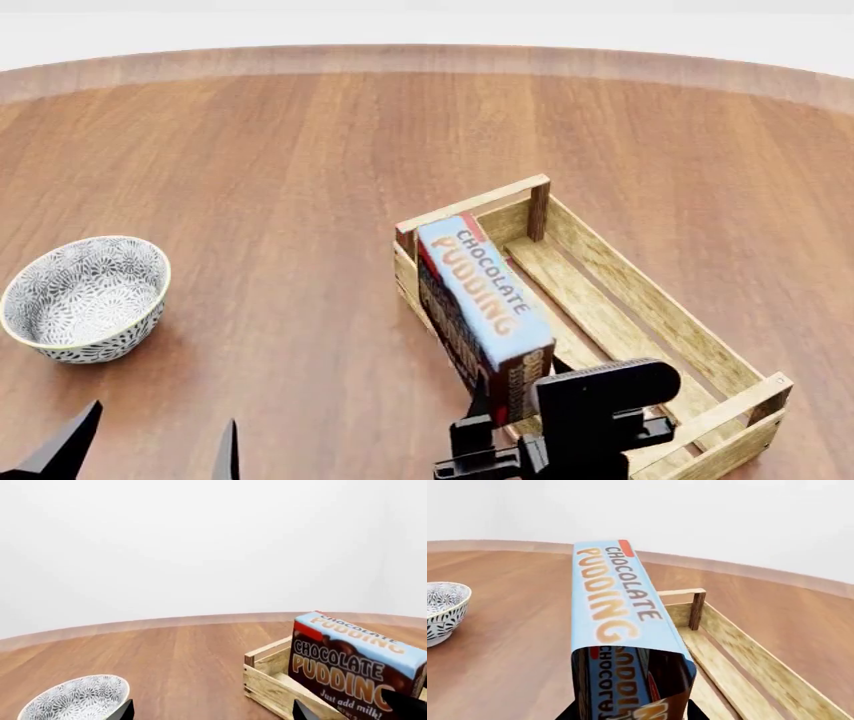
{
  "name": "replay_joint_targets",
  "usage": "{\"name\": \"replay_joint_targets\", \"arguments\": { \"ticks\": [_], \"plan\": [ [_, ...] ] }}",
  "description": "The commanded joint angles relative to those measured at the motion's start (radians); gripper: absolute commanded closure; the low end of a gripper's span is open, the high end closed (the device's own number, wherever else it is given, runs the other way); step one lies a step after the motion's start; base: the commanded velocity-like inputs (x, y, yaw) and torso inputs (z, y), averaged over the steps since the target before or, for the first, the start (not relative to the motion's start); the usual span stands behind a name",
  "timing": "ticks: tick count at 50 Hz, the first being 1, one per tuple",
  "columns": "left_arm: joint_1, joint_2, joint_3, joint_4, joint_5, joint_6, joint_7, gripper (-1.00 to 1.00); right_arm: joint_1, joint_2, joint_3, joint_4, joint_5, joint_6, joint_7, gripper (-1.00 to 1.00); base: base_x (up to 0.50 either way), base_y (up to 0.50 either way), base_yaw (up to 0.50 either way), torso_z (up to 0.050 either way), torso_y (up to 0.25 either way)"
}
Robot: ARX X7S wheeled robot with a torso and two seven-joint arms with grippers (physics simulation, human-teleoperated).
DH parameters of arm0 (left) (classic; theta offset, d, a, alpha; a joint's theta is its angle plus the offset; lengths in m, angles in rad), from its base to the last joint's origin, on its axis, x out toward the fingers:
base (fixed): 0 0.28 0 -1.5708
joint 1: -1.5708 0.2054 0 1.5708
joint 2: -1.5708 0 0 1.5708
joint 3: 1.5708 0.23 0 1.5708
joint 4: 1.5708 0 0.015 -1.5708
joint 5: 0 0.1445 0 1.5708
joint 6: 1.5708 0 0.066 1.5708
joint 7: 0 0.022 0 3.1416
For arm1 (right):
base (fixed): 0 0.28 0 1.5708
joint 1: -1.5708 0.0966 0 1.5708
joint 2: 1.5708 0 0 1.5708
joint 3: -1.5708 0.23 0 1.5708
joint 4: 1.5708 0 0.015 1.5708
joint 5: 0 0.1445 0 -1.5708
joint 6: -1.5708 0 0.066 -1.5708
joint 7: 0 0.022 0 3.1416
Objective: Pick up the chocolate pudding and put it in the tray.
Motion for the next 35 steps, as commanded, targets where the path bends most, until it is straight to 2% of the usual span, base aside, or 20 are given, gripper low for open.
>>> {"name": "replay_joint_targets", "arguments": {
  "ticks": [1,18,35],
  "plan": [
    [0.002,-0.004,0.002,-0.006,-0.004,0.006,-0.003,-1.0,0.032,-0.003,0.035,0.069,-0.023,-0.012,0.026,1.0,0.0,0.0,0.0,0.0,0.0],
    [0.0,-0.011,0.002,-0.007,-0.012,0.008,-0.007,-1.0,0.129,-0.036,0.048,0.235,-0.044,-0.007,0.068,1.0,0.0,0.0,0.0,0.0,0.0],
    [0.003,-0.01,0.001,-0.043,-0.021,0.041,-0.006,-1.0,0.258,-0.09,0.055,0.533,-0.079,-0.119,0.075,1.0,0.0,0.0,0.0,0.0,0.0]
  ]
}}
